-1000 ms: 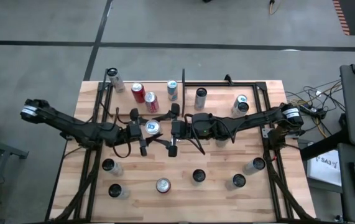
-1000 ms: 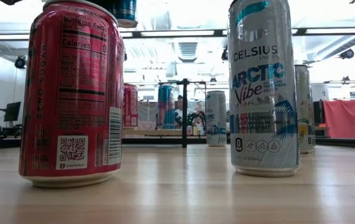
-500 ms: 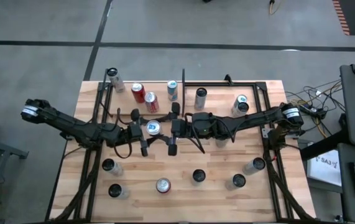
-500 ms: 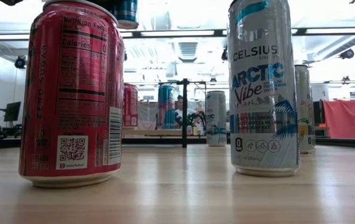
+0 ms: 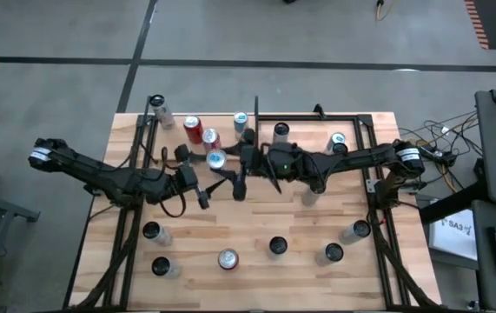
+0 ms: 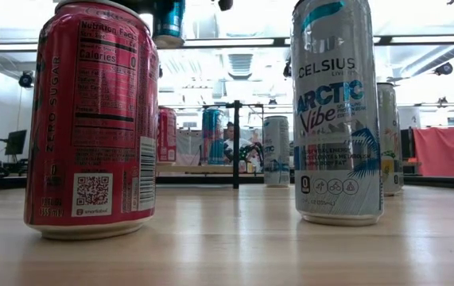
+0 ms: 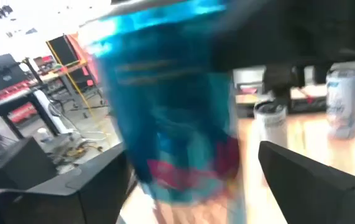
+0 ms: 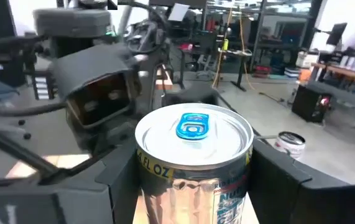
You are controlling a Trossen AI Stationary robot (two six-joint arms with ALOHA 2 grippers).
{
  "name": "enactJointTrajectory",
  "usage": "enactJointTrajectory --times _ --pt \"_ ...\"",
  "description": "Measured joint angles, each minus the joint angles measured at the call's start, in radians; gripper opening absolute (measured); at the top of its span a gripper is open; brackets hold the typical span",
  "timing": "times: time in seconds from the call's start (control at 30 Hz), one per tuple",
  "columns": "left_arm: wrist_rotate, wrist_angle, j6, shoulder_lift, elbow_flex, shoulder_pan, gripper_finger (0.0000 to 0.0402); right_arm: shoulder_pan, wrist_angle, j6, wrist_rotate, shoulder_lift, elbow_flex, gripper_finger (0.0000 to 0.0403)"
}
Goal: Place canned beverage on shelf
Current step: Put the bottom blue and silver soda can on the shelf aligned with the other blue and silver soda can
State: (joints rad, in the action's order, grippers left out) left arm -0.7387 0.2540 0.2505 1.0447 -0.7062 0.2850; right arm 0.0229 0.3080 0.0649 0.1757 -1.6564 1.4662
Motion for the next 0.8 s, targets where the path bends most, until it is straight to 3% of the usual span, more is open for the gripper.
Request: enactJointTrajectory --times 0.23,0.47,0.8 --pt "-0.011 -0.094 0.107 -0.080 -0.014 -0.019 0.0335 -0.061 0.010 -0.041 0.010 0.025 0.000 0.0219" --pt "-0.012 -0.214 0.158 -0.243 -0.013 -0.054 0.0336 -0.129 -0.050 -0.064 0.021 0.038 0.000 0.0219" --pt "-0.003 -0.218 0.227 -0.457 0.049 -0.059 0.0336 -0.156 -0.165 -0.236 0.179 -0.003 -0.099 0.0219"
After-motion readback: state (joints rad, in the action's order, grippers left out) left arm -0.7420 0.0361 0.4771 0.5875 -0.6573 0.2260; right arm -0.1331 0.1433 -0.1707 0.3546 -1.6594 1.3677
